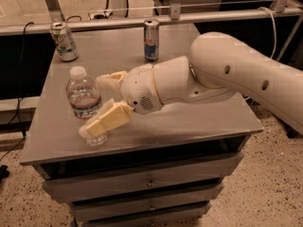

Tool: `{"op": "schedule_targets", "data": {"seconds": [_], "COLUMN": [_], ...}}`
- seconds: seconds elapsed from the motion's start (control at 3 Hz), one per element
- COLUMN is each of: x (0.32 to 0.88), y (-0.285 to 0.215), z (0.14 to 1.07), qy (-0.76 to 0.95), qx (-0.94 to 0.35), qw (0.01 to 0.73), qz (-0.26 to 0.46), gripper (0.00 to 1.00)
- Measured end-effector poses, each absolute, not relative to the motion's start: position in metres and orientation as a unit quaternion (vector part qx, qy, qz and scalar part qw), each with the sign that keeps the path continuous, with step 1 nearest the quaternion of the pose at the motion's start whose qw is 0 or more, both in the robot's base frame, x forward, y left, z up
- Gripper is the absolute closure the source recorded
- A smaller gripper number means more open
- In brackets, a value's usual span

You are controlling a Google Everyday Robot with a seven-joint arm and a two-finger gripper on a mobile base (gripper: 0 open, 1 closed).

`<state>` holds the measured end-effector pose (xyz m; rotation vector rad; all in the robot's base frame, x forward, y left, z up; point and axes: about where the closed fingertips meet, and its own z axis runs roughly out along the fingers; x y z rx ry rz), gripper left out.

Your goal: Pick water bottle

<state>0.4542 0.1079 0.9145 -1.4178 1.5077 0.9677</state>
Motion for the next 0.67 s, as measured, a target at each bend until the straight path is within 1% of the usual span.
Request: {"op": "schedule_targets", "data": {"seconds": [0.33, 0.67], "x": [0.4561, 0.4585], "y": [0.1231, 0.1226], "z": [0.9079, 0.9156], "qy": [0.605, 0.608], "qx": [-0.535, -0.519], "qw": [0.43, 0.45], "qz": [0.402, 0.399], "gripper": [0.42, 0.64]}}
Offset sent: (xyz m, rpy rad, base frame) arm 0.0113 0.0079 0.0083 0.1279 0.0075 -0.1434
